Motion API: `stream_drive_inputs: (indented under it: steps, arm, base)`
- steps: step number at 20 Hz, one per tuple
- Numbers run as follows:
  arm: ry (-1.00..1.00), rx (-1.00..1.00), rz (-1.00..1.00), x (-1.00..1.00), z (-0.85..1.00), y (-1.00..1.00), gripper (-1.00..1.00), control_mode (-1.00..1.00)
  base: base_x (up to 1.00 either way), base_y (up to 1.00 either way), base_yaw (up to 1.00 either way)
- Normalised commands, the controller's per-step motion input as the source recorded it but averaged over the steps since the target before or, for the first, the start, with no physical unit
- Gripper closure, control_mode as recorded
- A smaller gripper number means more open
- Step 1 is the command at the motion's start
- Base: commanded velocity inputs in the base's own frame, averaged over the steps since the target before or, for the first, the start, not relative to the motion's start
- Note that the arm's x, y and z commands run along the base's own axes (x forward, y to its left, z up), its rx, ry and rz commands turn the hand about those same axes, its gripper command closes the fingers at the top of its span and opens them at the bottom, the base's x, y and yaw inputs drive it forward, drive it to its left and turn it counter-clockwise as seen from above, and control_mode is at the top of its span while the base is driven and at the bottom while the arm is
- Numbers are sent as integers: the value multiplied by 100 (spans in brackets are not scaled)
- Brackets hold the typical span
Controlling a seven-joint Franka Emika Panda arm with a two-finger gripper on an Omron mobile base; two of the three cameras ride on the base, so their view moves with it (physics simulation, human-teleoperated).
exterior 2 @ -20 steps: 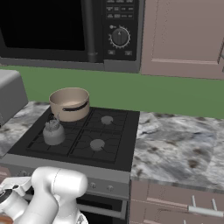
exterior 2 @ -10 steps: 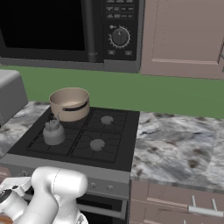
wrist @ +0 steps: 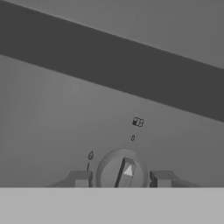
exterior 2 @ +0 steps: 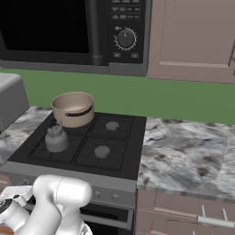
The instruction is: Pick the kettle from the counter and place it on a stove burner. Then turn the burner on.
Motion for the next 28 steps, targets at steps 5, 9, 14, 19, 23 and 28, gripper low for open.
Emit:
stream_drive_inputs:
  steps: [5, 9, 14, 19, 23, 28]
  arm:
    - [-9, -9, 27, 0, 0, 0, 100, -100]
    - [-7, -16, 43, 0, -1, 3, 100, -100]
    - [-2, -24, 55, 0, -18, 14, 100, -100]
    - [0, -27, 58, 0, -26, 23, 100, -100]
    - [7, -26, 55, 0, -32, 24, 100, -100]
    - [14, -31, 53, 3, -52, 25, 100, -100]
  base:
    - [0, 0, 0]
    - [0, 0, 0]
    - [0, 0, 0]
    - [0, 0, 0]
    - [0, 0, 0]
    - [0, 0, 0]
